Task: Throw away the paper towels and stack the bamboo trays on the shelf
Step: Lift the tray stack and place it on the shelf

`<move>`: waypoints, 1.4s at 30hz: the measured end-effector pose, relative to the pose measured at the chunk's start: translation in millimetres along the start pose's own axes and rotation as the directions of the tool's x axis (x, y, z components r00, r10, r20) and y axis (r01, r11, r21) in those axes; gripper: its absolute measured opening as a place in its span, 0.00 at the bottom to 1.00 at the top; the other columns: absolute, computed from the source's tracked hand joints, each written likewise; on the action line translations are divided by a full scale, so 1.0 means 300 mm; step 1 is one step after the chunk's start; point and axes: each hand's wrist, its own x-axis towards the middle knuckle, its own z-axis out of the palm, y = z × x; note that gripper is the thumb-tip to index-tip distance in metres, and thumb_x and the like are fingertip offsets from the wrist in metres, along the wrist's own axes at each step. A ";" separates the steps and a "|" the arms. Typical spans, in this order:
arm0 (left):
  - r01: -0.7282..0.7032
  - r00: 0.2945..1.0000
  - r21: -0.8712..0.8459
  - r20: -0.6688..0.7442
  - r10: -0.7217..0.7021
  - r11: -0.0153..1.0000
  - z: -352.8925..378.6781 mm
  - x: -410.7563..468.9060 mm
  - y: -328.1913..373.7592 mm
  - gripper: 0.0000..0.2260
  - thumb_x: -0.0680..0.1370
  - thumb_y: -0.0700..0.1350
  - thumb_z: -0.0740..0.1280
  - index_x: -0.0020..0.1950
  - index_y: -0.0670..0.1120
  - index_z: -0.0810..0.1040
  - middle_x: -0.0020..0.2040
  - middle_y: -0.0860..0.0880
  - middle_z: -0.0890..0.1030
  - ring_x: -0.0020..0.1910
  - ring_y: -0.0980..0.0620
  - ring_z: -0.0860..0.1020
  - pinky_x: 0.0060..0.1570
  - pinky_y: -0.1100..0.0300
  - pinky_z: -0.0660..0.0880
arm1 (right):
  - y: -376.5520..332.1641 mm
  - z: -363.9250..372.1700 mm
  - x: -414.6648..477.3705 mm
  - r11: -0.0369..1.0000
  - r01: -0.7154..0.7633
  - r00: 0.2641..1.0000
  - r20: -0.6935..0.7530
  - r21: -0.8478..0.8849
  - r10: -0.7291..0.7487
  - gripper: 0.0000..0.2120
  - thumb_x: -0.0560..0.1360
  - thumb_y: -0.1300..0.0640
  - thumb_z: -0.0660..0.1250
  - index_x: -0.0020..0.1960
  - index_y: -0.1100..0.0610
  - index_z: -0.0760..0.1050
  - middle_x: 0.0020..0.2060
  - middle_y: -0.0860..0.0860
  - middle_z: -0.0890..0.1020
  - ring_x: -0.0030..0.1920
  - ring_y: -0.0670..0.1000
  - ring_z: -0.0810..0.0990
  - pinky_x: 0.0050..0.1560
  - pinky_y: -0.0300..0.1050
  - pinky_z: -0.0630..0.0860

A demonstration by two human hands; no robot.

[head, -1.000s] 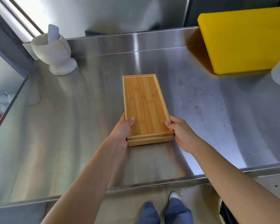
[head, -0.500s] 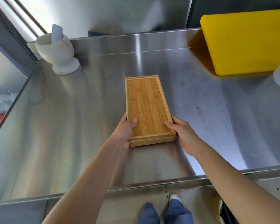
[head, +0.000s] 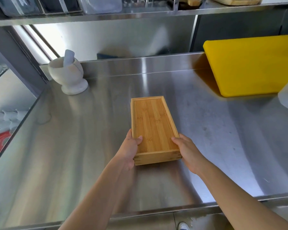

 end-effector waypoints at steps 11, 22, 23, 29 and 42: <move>-0.138 0.990 -0.010 -0.005 0.138 0.990 0.020 0.030 0.302 0.12 0.82 0.45 0.55 0.65 0.55 0.69 0.56 0.51 0.79 0.53 0.48 0.77 0.47 0.50 0.75 | -0.284 0.003 0.120 0.990 0.144 0.989 -0.015 -0.001 -0.144 0.15 0.78 0.53 0.57 0.62 0.54 0.73 0.55 0.51 0.81 0.57 0.52 0.77 0.66 0.53 0.69; -0.348 0.938 -0.008 -0.005 0.348 0.938 0.150 0.225 0.899 0.13 0.81 0.47 0.57 0.66 0.54 0.68 0.60 0.47 0.77 0.58 0.44 0.75 0.59 0.41 0.73 | -0.872 -0.095 0.369 0.916 0.401 0.915 -0.042 0.008 -0.400 0.05 0.80 0.52 0.55 0.55 0.49 0.67 0.46 0.48 0.76 0.52 0.52 0.75 0.60 0.53 0.70; -0.349 0.937 -0.025 -0.008 0.348 0.937 0.165 0.252 0.949 0.13 0.81 0.46 0.58 0.66 0.53 0.69 0.59 0.47 0.77 0.57 0.44 0.76 0.57 0.42 0.74 | -0.922 -0.108 0.396 0.912 0.410 0.911 -0.051 0.008 -0.409 0.05 0.80 0.53 0.55 0.55 0.49 0.68 0.46 0.48 0.76 0.53 0.53 0.75 0.61 0.55 0.70; -0.346 0.937 -0.091 0.012 0.348 0.934 0.233 0.464 1.213 0.13 0.80 0.44 0.59 0.65 0.48 0.71 0.58 0.43 0.78 0.55 0.41 0.77 0.54 0.41 0.75 | -1.184 -0.158 0.613 0.908 0.420 0.907 -0.050 0.008 -0.419 0.10 0.80 0.57 0.56 0.43 0.51 0.73 0.41 0.50 0.78 0.42 0.50 0.76 0.43 0.46 0.71; -0.305 0.952 -0.006 -0.042 0.304 0.952 0.220 0.911 1.508 0.12 0.79 0.43 0.61 0.63 0.42 0.70 0.45 0.43 0.78 0.42 0.44 0.77 0.44 0.46 0.75 | -1.388 -0.120 1.152 0.935 0.350 0.933 -0.108 0.049 -0.344 0.06 0.78 0.55 0.60 0.42 0.53 0.67 0.43 0.54 0.74 0.51 0.56 0.74 0.64 0.57 0.70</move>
